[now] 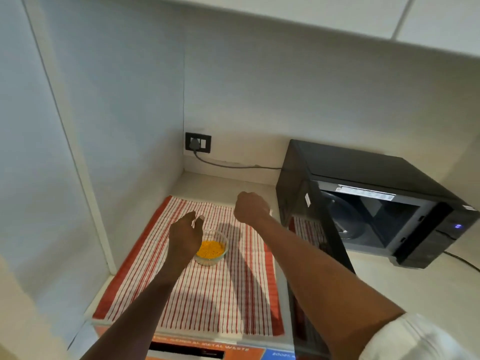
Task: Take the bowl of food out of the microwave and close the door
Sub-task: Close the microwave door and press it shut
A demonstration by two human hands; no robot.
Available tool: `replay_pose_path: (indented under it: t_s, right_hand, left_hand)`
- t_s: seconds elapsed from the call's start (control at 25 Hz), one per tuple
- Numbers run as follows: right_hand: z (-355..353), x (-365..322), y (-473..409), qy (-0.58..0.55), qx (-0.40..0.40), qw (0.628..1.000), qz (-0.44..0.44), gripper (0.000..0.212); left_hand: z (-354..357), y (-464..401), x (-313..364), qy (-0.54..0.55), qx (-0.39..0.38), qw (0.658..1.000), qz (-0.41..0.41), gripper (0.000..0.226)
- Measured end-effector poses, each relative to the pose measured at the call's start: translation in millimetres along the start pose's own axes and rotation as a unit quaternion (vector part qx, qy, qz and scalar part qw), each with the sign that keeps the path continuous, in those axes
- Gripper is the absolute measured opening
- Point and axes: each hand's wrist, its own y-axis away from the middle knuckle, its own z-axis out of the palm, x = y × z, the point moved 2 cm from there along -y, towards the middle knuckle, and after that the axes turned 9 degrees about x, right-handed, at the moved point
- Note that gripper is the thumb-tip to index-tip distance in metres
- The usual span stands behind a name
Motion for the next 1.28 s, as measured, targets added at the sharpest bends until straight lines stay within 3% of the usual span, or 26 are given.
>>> replay_pose_path:
  t_s: [0.28, 0.56, 0.68, 0.84, 1.0, 1.28]
  right_hand:
    - [-79.8, 26.8, 24.4, 0.035, 0.082, 0.988, -0.122, 0.013]
    - [-124.4, 83.2, 103.2, 0.026, 0.195, 0.972, -0.130, 0.024]
    - [-124.0, 89.6, 136.6, 0.004, 0.230, 0.963, -0.140, 0.024]
    - [-113.6, 101.3, 164.6, -0.018, 0.205, 0.971, -0.118, 0.033]
    - [-96.6, 120.1, 176.4, -0.022, 0.178, 0.979, -0.096, 0.037]
    - [-88.9, 158.7, 182.6, -0.017, 0.150, 0.987, -0.051, 0.028]
  left_hand:
    - [24.5, 25.8, 85.1, 0.037, -0.095, 0.983, 0.150, 0.043]
    - [56.7, 67.5, 157.8, 0.056, -0.172, 0.940, 0.289, 0.050]
    - [60.1, 75.7, 166.9, 0.069, -0.207, 0.918, 0.331, 0.040]
    - [67.6, 87.6, 170.3, 0.068, -0.268, 0.889, 0.364, 0.025]
    - [76.2, 99.0, 173.9, 0.073, -0.297, 0.862, 0.405, 0.035]
    - [96.6, 102.6, 189.7, 0.028, -0.317, 0.857, 0.406, 0.040]
